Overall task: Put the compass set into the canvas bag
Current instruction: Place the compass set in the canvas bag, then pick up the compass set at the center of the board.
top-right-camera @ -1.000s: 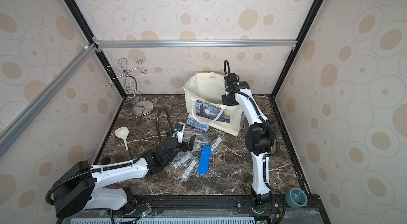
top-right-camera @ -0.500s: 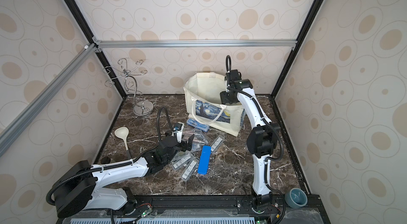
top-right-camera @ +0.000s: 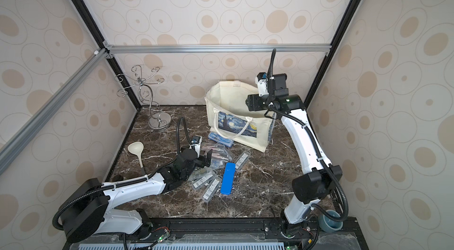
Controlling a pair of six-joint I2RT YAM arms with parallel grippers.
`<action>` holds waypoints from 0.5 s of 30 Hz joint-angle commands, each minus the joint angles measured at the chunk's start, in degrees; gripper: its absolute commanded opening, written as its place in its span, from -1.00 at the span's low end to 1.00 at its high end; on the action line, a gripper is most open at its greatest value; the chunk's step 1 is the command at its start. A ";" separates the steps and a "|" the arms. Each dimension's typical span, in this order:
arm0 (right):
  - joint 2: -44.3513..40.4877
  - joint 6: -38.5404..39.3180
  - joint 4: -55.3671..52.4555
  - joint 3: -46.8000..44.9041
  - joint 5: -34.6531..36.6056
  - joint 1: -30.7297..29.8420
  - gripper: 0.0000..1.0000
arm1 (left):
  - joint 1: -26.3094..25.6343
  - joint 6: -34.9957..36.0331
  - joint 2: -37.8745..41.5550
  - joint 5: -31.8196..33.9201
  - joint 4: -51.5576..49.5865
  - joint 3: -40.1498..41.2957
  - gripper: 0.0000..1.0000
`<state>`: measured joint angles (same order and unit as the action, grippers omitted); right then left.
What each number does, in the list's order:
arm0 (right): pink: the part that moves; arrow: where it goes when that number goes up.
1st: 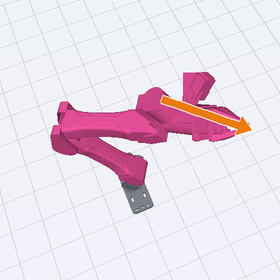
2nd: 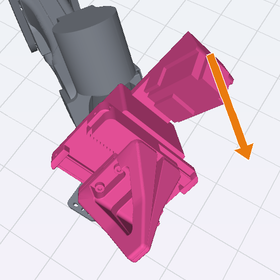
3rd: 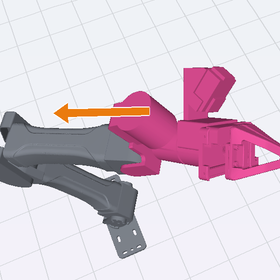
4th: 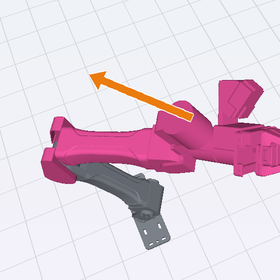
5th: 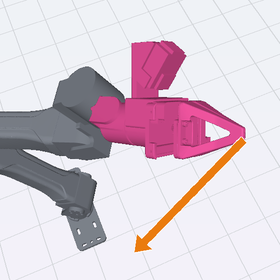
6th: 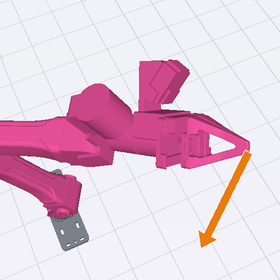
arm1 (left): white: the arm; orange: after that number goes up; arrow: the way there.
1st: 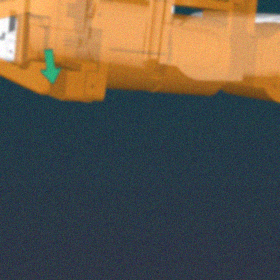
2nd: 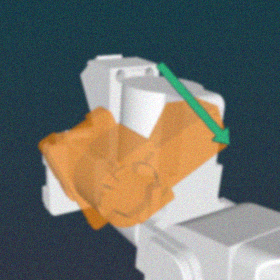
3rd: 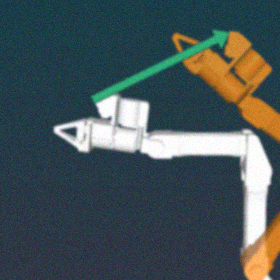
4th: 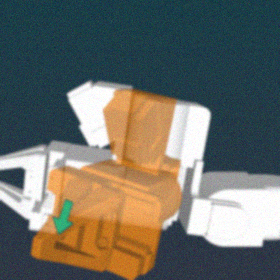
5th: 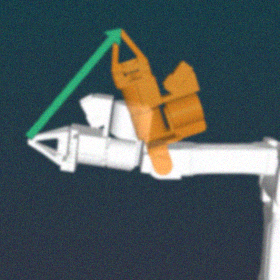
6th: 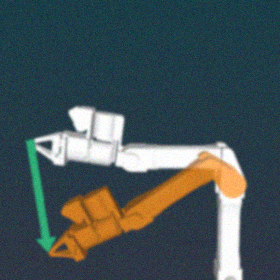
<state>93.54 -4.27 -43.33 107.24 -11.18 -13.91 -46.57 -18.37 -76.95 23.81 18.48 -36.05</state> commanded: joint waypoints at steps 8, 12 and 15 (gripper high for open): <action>-18.83 1.03 17.26 -21.74 -19.11 -1.77 0.48 | 2.03 0.54 -2.07 -2.13 -12.60 -5.94 1.00; -22.48 5.32 16.19 -26.27 -20.81 -7.26 0.48 | 2.24 1.73 -2.75 -3.38 -16.85 -6.90 1.00; -23.57 9.96 13.52 -28.20 -20.03 -12.05 0.48 | 2.27 2.07 -2.67 -5.18 -19.40 -7.30 1.00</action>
<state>70.65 0.19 -29.10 80.75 -29.10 -23.18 -44.77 -17.63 -79.40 20.38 3.92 -40.97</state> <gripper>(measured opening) 0.740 0.998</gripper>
